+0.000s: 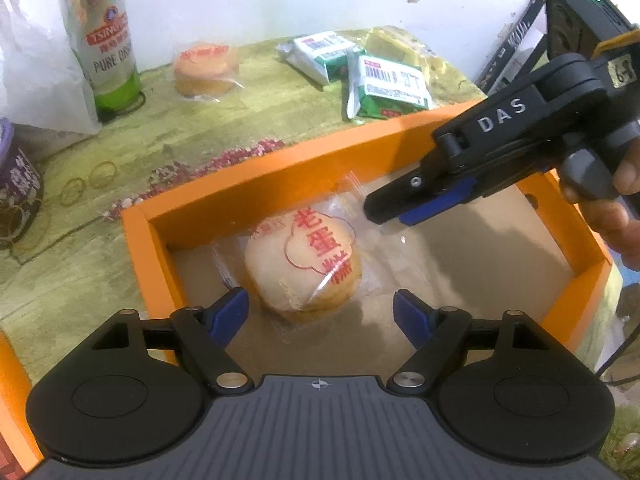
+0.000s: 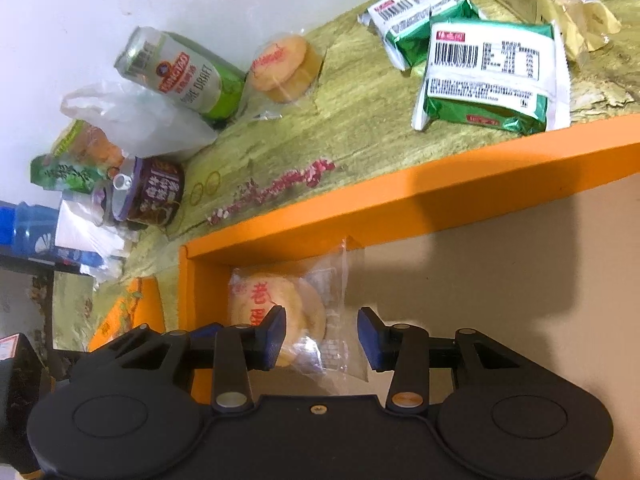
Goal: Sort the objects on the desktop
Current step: 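Move both grippers back to the second wrapped cake beside the Tsingtao can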
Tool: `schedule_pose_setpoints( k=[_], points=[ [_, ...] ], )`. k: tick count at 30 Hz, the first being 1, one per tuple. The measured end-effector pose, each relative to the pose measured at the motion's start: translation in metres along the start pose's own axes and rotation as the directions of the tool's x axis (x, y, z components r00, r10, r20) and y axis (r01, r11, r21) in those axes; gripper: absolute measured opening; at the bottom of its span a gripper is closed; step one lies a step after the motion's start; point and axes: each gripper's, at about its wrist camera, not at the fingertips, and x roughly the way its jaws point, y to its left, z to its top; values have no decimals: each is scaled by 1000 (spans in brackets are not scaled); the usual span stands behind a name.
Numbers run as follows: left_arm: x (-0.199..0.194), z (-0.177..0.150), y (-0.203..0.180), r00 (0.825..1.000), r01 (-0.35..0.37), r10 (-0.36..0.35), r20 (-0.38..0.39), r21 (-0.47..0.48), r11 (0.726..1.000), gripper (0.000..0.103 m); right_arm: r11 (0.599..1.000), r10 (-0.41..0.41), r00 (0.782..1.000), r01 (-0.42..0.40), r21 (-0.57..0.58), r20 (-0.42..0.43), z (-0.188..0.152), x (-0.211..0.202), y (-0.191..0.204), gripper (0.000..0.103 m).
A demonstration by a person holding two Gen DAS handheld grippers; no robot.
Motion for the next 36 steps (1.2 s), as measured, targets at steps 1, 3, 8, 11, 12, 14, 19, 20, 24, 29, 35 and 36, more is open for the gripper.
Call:
schedule_pose_setpoints(
  k=[1,3,8,11,12,14,19,20,24,29,35,36],
  points=[
    [-2,1,1,1000,-4,4,6,-3,1000,81,1000,4,1000,-4,0,5,0,-2,1,40],
    [-7,5,4,1000,-11,11,19,-8,1000,81,1000,10,1000,-10,3,16,2,-7,3,43],
    [-21,20,9,998,-27,28,57,-23,999,84,999,33,999,-34,5,42,9,-20,10,44],
    [-28,31,13,996,-45,48,81,-42,998,85,999,41,998,-42,4,56,18,-29,14,44],
    [-30,36,15,995,-50,54,88,-49,998,85,999,43,997,-43,4,61,22,-31,15,49],
    [-35,45,20,993,-57,63,101,-64,996,86,999,49,996,-49,-2,69,30,-36,19,49],
    [-41,68,31,985,-94,106,140,-84,992,88,997,77,993,-75,-20,85,55,-40,29,49],
    [-41,73,34,982,-105,117,147,-86,991,88,996,83,993,-81,-21,88,61,-39,29,49],
    [-39,93,45,975,-129,145,168,-103,986,89,995,102,989,-101,-21,102,83,-35,33,49],
    [-29,117,61,977,-118,140,163,-138,983,90,994,114,986,-113,-14,121,109,-32,34,49],
    [-2,136,68,984,-93,112,136,-142,986,89,995,71,990,-62,-72,126,150,-10,38,49],
    [4,139,69,986,-85,103,130,-140,987,89,995,62,990,-52,-84,126,156,-6,39,49]
  ],
)
